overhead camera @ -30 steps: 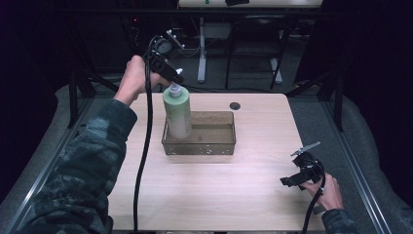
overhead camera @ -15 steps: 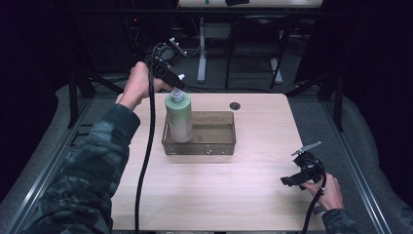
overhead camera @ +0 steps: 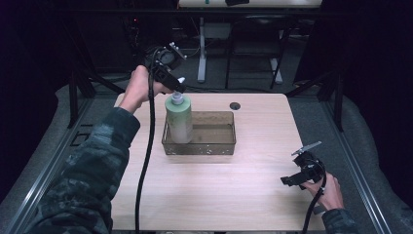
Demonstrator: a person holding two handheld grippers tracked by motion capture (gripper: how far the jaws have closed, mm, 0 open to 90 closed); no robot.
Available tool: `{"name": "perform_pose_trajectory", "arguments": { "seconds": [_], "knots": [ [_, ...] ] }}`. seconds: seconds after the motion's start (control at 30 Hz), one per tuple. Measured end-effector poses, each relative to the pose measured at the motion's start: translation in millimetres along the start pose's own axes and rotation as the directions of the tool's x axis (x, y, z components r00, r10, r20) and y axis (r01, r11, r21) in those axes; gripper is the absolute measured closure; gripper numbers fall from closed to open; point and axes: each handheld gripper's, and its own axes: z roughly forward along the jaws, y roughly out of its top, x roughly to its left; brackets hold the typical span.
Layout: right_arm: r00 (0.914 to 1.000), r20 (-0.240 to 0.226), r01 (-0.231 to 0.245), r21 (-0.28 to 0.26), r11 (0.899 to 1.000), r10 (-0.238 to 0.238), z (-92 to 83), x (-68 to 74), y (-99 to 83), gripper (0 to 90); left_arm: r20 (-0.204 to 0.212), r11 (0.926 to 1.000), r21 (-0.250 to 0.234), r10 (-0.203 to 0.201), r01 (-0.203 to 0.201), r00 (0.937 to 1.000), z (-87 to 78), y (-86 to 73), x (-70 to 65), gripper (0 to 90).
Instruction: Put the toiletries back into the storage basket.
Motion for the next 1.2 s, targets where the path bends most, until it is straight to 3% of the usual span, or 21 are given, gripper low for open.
{"name": "perform_pose_trajectory", "arguments": {
  "seconds": [0.6,1.2],
  "knots": [
    [1.0000,-0.002,-0.008,-0.001,1.000,0.008,-0.9,0.8,0.1,1.8,0.024,0.9998,0.013,-0.016,0.015,0.9996,13.0,-20.6,-0.1,62.5],
    [1.0000,0.001,-0.004,0.002,1.000,0.004,-0.4,1.4,0.4,2.0,0.020,0.9994,0.031,-0.015,0.014,0.9997,16.9,-30.8,1.3,62.6]
  ]
}}
